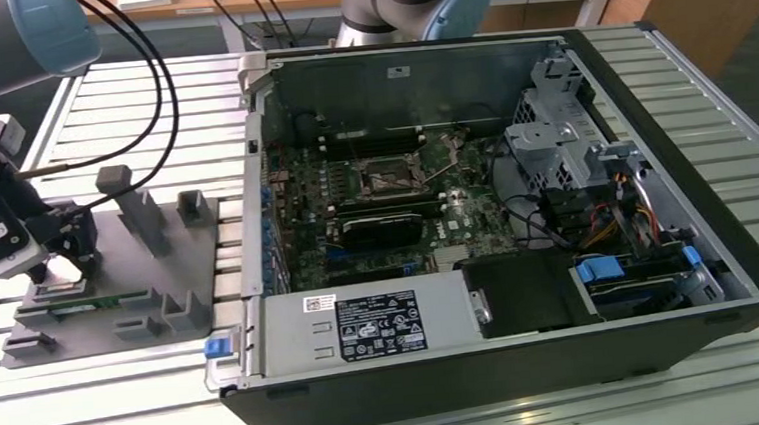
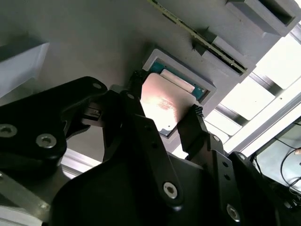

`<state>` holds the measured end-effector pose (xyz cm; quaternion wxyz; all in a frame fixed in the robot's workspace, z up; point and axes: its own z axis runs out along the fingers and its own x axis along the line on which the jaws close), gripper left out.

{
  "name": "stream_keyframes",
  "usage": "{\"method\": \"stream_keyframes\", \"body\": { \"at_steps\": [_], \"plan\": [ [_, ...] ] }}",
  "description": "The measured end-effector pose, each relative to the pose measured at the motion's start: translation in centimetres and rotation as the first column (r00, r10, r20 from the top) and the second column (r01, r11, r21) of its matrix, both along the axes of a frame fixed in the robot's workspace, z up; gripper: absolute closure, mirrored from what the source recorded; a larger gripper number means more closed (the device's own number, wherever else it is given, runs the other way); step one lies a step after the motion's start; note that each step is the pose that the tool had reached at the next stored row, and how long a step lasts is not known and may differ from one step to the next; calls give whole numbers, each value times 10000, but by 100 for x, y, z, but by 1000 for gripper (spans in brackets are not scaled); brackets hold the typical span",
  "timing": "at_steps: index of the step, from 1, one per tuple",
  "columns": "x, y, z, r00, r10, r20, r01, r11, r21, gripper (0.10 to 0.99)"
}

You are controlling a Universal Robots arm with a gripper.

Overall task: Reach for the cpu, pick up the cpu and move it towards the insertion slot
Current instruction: 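Pick up the cpu and move it towards the insertion slot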

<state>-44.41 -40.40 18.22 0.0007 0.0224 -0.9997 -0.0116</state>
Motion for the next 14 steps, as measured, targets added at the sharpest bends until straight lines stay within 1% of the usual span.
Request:
{"method": "stream_keyframes", "body": {
  "at_steps": [1, 8, 14],
  "plan": [
    [0, 0, -1, 10000, 0, 1, 0, 10000, 1, 533],
    [1, 0, 8, 10000, 0, 7, 0, 10000, 4, 541],
    [0, -1, 18, 10000, 0, -4, 0, 10000, 20, 541]
  ]
}}
